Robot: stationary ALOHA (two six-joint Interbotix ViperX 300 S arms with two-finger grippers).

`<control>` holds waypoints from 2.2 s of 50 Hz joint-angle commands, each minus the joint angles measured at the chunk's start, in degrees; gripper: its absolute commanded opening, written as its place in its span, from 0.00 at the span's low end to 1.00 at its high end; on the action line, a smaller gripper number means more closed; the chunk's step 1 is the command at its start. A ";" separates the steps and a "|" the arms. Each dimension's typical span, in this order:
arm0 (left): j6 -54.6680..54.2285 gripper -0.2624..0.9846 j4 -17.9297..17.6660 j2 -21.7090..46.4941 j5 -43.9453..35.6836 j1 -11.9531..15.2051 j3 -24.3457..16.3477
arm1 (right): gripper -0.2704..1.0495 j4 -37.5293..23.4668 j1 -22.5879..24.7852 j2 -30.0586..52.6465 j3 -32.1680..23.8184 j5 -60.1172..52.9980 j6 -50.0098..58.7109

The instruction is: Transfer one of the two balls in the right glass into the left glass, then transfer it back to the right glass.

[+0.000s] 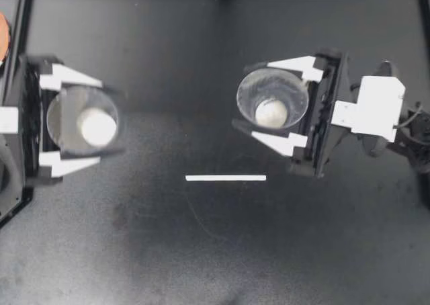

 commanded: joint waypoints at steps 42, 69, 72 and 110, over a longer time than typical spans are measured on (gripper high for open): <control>29.27 0.83 0.18 8.53 -2.11 8.35 -14.94 | 0.71 -14.33 3.52 16.35 -17.49 1.67 25.14; 43.42 0.83 0.18 12.57 -9.14 8.35 -16.61 | 0.71 -18.98 3.52 20.92 -21.71 0.88 32.43; 45.26 0.83 0.26 12.66 -9.58 8.35 -16.70 | 0.71 -18.90 3.60 21.09 -21.97 0.88 32.43; 54.14 0.83 0.26 12.74 -10.28 8.26 -15.73 | 0.71 -18.98 3.52 22.50 -25.31 0.26 33.93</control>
